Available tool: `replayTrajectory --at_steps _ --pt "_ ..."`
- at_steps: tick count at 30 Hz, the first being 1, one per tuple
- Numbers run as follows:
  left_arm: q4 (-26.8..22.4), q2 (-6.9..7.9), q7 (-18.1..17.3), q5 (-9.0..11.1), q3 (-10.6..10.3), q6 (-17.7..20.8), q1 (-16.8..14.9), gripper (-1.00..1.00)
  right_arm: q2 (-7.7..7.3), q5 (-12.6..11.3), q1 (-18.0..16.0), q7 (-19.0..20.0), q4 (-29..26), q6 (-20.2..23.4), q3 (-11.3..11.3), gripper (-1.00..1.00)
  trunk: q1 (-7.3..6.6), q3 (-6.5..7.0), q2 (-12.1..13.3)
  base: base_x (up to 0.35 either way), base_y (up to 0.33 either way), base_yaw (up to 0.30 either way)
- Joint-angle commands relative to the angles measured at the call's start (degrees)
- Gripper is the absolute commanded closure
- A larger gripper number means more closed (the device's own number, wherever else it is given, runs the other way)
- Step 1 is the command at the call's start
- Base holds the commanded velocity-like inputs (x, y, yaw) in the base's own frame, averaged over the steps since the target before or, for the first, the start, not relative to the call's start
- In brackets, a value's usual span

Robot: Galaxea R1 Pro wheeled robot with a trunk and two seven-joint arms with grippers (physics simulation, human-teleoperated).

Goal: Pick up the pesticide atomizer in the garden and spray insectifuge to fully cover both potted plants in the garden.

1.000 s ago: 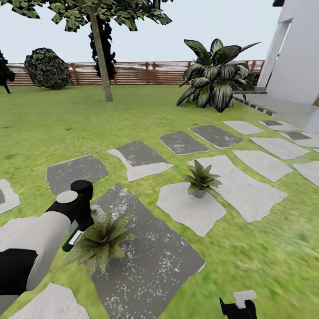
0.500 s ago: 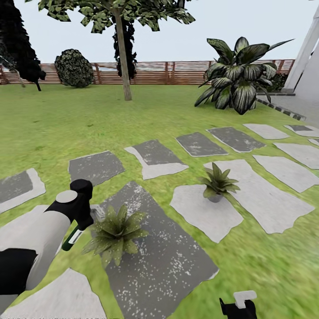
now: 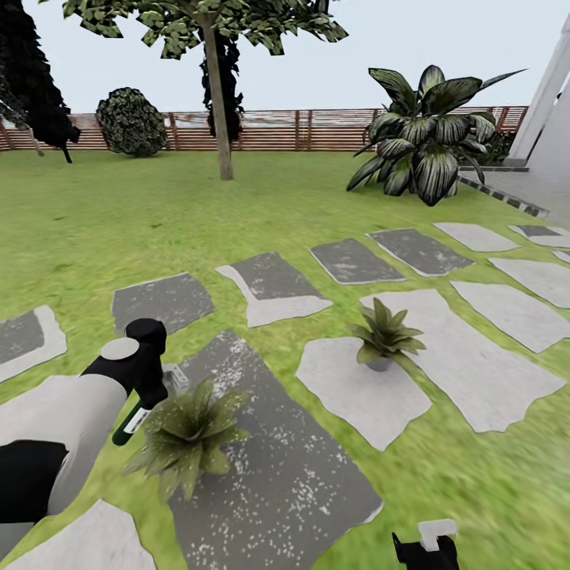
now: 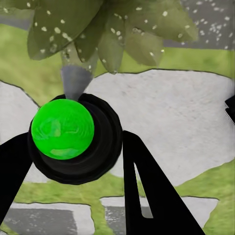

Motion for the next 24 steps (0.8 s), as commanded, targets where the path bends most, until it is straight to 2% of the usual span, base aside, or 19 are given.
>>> replayTrajectory --at_steps 1,5,6,7,10,13,21,24 --pt "0.0 0.06 -0.5 -0.3 -0.3 0.6 0.0 1.00 0.01 0.4 0.0 0.2 0.1 -0.2 -0.5 -1.00 0.01 -0.05 0.0 0.237 -0.190 0.000" --pt "0.2 0.43 -0.5 -0.3 -0.6 -0.6 0.0 1.00 0.01 0.4 0.0 0.2 0.1 -0.2 -0.5 -1.00 0.01 -0.05 0.0 0.237 -0.188 0.000" --pt "0.3 0.47 -0.5 -0.3 -0.7 -2.1 0.1 1.00 0.01 0.4 0.0 0.2 0.1 -0.2 -0.5 -1.00 0.01 -0.05 0.0 0.233 -0.174 0.000" --pt "0.3 0.51 -0.5 -0.4 -1.3 -6.4 0.3 1.00 0.01 0.4 0.0 0.2 0.1 -0.2 -0.5 -1.00 0.01 -0.05 0.0 0.125 -0.069 0.000" --pt "0.3 0.60 -0.5 -0.5 -1.7 -8.9 0.6 1.00 0.01 0.4 -0.1 0.2 0.1 -0.2 -0.5 -1.00 0.01 -0.05 0.0 0.038 -0.021 0.000" --pt "0.3 0.62 -0.5 -0.5 -1.9 -9.5 0.8 1.00 0.01 0.4 0.0 0.2 0.1 -0.2 -0.5 -1.00 0.01 -0.05 0.0 0.005 -0.003 0.111" --pt "0.4 0.30 -0.5 -0.5 -2.0 -9.6 0.8 1.00 0.01 0.4 0.0 0.2 0.1 -0.2 -0.5 -1.00 0.01 -0.05 0.0 0.000 0.000 0.264" --pt "0.4 0.05 -0.5 -0.5 -1.9 -9.3 0.8 1.00 0.01 0.4 0.0 0.2 0.1 -0.2 -0.5 -1.00 0.01 -0.05 0.0 0.000 0.000 0.088"
